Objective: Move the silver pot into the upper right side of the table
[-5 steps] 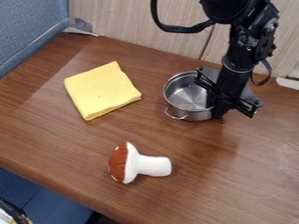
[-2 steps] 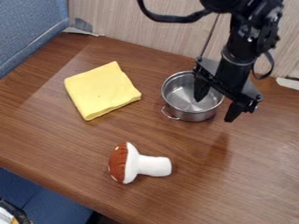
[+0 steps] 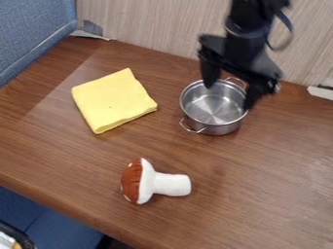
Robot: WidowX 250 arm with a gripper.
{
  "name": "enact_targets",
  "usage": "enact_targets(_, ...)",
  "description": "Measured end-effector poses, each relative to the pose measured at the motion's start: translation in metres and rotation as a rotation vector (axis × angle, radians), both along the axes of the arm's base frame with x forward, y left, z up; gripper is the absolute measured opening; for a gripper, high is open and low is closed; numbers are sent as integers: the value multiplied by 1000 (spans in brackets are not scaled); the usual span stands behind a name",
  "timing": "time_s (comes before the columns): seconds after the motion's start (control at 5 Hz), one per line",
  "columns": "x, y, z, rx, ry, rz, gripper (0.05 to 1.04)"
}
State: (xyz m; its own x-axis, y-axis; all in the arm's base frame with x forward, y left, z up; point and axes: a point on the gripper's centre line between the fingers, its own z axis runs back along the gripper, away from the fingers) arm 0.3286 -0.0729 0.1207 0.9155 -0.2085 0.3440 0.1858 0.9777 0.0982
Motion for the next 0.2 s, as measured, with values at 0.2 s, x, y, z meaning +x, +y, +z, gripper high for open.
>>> enact_targets(0.2,0,-1,3,-6,-10,-7,1001)
